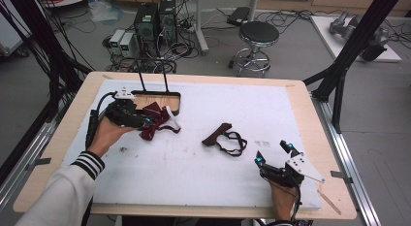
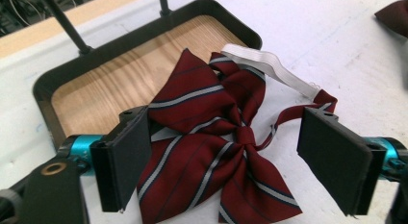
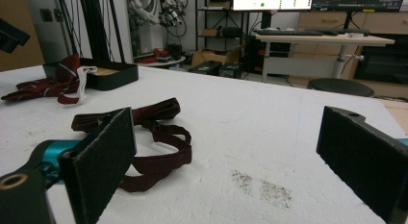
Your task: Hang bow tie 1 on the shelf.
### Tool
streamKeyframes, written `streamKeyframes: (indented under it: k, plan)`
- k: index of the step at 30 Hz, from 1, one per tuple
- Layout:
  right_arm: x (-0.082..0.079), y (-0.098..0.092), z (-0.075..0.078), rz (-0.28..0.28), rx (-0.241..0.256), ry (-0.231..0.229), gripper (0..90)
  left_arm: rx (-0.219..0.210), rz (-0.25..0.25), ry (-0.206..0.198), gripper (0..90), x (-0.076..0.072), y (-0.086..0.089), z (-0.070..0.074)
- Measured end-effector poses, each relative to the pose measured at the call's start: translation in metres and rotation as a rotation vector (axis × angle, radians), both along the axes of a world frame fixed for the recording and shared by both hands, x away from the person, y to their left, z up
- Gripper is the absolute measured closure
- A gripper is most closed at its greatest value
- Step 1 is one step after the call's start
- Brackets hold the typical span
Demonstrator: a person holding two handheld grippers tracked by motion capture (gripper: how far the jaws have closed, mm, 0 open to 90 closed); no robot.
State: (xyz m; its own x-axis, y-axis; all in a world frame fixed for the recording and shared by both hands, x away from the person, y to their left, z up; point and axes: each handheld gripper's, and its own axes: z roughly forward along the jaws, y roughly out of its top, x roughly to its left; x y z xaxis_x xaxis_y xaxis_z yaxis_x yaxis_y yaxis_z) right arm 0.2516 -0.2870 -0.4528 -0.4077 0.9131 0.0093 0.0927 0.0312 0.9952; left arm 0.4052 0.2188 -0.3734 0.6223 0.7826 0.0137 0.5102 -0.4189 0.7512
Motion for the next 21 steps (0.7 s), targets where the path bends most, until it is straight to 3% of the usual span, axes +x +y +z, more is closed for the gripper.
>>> streamKeyframes:
  k: [12,21]
  plan:
    - [-0.001,0.000,0.000,-0.001,0.001,-0.009,5.8,0.037,-0.016,0.103,27.2,0.013,-0.015,-0.009]
    - [-0.001,0.000,0.000,-0.001,0.002,-0.014,5.7,0.055,-0.008,0.209,32.0,0.024,-0.022,-0.014]
